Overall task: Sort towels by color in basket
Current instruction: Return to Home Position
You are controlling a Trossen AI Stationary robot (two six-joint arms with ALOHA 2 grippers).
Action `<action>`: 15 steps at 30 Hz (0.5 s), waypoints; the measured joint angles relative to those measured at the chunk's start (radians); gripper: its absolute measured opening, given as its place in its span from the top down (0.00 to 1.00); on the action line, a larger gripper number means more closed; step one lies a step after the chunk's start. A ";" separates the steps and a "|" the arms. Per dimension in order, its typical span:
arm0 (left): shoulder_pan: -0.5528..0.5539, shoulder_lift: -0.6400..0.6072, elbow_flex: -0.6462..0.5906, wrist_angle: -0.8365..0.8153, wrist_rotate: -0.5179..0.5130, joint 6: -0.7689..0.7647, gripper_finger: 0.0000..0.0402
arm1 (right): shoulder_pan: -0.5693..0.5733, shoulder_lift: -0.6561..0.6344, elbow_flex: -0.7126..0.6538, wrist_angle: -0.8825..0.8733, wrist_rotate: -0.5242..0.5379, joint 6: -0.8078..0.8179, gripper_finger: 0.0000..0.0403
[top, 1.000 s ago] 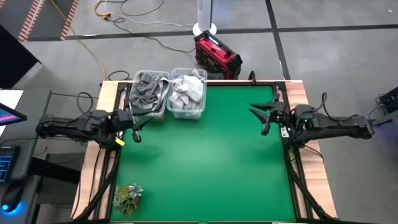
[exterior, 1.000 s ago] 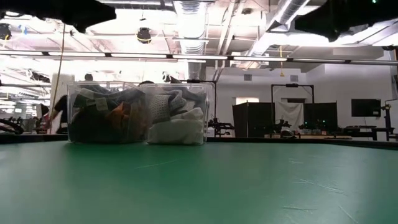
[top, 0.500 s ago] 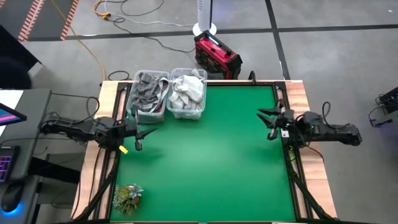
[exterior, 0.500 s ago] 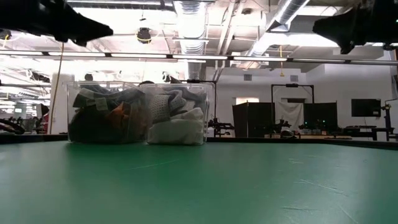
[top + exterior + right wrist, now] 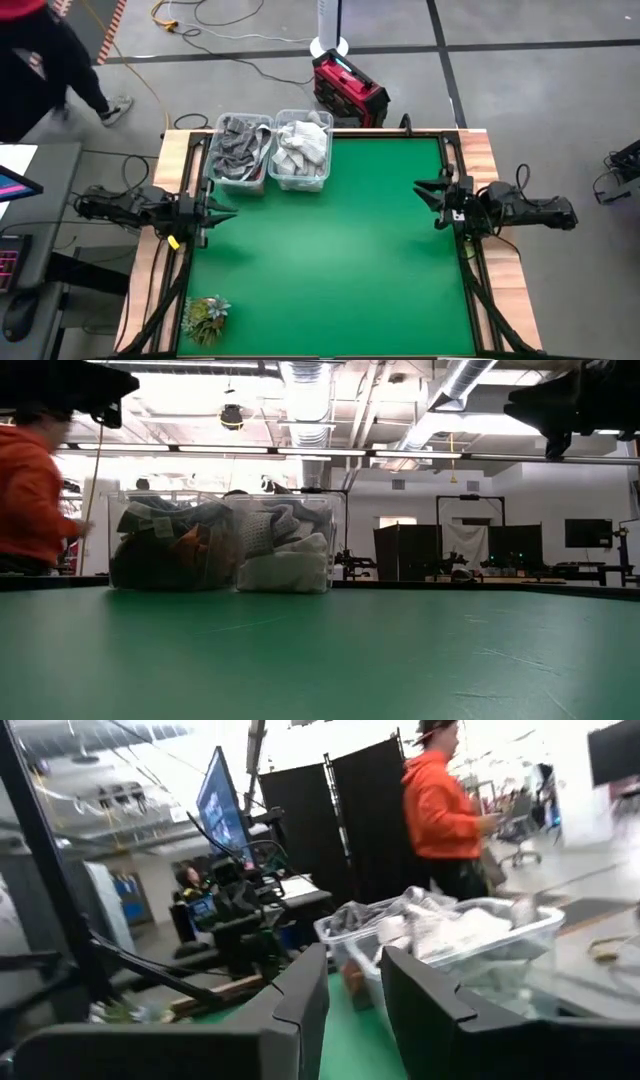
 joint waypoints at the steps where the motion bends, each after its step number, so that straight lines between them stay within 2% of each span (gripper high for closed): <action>1: 0.000 -0.001 0.000 0.004 0.016 -0.007 0.94 | 0.004 0.000 0.000 -0.002 0.002 0.030 0.68; 8: 0.000 0.007 0.000 0.116 0.030 -0.215 0.94 | 0.012 0.000 0.000 -0.033 0.003 0.066 0.68; 15: 0.000 0.008 0.000 0.021 0.029 -0.211 0.94 | 0.012 0.000 0.000 -0.064 0.004 0.067 0.68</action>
